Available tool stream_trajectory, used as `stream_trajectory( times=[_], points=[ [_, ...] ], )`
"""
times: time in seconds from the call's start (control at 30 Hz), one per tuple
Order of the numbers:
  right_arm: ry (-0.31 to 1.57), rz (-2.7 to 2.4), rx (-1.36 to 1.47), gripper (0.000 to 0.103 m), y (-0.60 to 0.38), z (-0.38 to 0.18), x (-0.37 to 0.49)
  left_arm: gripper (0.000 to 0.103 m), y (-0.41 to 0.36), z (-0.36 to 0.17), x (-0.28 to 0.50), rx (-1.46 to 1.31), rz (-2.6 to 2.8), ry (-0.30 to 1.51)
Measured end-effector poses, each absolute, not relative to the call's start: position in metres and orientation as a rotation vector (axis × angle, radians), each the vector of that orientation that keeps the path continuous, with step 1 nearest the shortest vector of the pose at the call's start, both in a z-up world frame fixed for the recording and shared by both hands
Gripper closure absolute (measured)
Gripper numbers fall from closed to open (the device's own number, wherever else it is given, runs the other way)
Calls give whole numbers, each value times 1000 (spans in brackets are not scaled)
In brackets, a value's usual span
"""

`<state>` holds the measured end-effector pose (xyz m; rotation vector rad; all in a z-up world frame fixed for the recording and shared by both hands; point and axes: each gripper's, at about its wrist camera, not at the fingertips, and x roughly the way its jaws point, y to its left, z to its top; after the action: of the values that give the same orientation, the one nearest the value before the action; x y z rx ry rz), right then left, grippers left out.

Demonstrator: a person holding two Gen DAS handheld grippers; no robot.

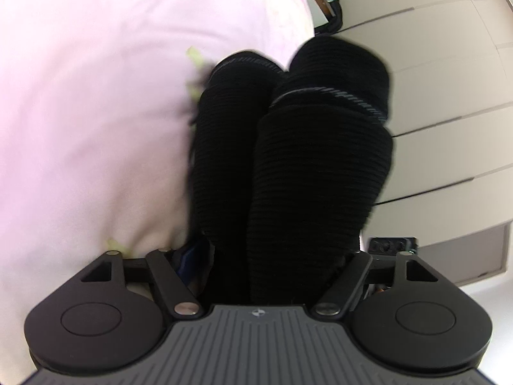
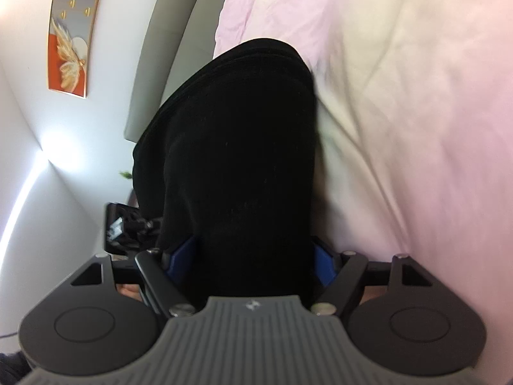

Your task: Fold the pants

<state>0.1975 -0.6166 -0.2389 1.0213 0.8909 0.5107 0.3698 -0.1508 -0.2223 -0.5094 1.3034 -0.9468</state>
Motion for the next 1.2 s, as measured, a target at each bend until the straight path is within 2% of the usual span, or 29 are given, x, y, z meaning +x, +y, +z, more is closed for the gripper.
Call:
stream_trajectory(
  times=[0.17, 0.3, 0.4, 0.47, 0.57, 0.67, 0.83, 0.97, 1.03, 1.2],
  points=[
    [929, 312, 849, 32, -599, -200, 170, 22, -153, -162, 352, -276, -839, 1156],
    [958, 222, 756, 31, -577, -180, 153, 24, -183, -112, 310, -13, -743, 911],
    [996, 213, 580, 31, -552, -164, 145, 24, -211, -85, 273, 119, -788, 701],
    [1016, 207, 446, 39, -540, -155, 139, 24, -238, -78, 259, 177, -843, 631],
    [1066, 191, 223, 52, -527, -160, 115, 24, -258, -96, 253, 271, -838, 659],
    [1028, 161, 118, 52, -516, -151, 102, 24, -261, -121, 273, 318, -767, 661],
    [839, 70, 125, 50, -514, -115, 95, 22, -237, -147, 300, 302, -698, 766],
    [718, 63, 149, 49, -504, -106, 103, 22, -212, -159, 301, 190, -708, 774],
    [719, 78, 192, 49, -498, -114, 113, 22, -204, -160, 295, 171, -707, 754],
    [863, -20, 240, 46, -474, -161, 129, 21, -202, -175, 266, 250, -692, 630]
  ],
)
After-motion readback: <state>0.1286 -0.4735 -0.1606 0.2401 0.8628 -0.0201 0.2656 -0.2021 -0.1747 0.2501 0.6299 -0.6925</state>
